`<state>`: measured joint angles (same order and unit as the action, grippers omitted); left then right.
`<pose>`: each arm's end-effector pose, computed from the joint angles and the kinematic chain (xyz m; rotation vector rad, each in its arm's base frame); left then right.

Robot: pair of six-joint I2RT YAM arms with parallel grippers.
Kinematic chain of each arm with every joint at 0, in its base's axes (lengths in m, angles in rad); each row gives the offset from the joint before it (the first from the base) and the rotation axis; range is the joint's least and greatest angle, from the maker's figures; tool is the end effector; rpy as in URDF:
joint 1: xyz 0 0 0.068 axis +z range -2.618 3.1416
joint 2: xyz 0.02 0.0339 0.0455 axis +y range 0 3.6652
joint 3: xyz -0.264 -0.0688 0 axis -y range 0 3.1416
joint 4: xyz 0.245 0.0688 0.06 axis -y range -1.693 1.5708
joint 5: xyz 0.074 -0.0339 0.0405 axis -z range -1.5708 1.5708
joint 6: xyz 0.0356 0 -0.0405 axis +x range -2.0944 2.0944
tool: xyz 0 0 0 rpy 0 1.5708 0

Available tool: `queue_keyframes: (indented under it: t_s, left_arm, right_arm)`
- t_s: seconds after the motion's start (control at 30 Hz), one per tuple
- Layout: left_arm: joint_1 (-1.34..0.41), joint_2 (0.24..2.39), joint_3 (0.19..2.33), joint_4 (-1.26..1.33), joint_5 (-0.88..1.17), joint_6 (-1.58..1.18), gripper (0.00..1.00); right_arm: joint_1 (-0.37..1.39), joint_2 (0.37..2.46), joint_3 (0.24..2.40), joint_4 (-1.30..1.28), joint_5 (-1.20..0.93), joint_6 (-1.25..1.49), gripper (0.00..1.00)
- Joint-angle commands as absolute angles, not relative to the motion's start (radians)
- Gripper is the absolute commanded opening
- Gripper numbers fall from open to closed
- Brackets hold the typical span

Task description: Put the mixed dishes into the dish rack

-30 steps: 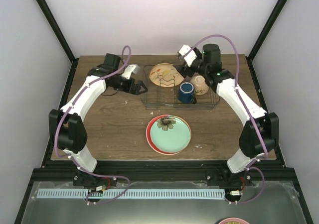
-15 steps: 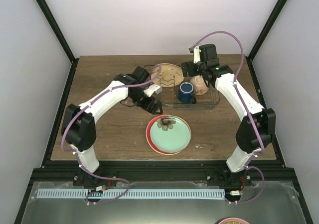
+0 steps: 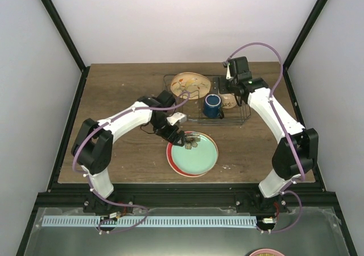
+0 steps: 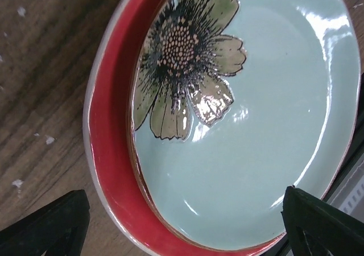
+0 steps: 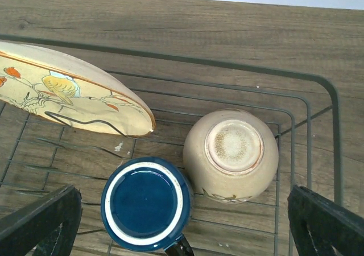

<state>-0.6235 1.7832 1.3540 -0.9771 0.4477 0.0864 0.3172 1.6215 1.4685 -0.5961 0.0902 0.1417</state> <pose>0.2677 -0.2115 0.2195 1.1018 2.8096 -0.7283 0.3476 0.1107 0.3246 -0.1578 2.3142 0.1279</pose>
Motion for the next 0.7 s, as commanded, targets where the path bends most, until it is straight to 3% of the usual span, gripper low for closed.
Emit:
queue_keyframes:
  t_s: [0.0, 0.4, 0.67]
  left_arm:
    - [-0.630, 1.805, 1.318, -0.929, 0.477, 0.101, 0.93]
    - [-0.629, 1.859, 1.290, -0.873, 0.564, 0.114, 0.85]
    - [-0.630, 1.822, 1.309, -0.903, 0.520, 0.118, 0.84]
  right_arm:
    - [0.313, 1.583, 1.466, -0.630, 0.129, 0.163, 1.00]
    - [0.313, 1.577, 1.481, -0.662, 0.144, 0.149, 1.00]
    - [0.313, 1.611, 1.510, -0.671, 0.129, 0.141, 1.00]
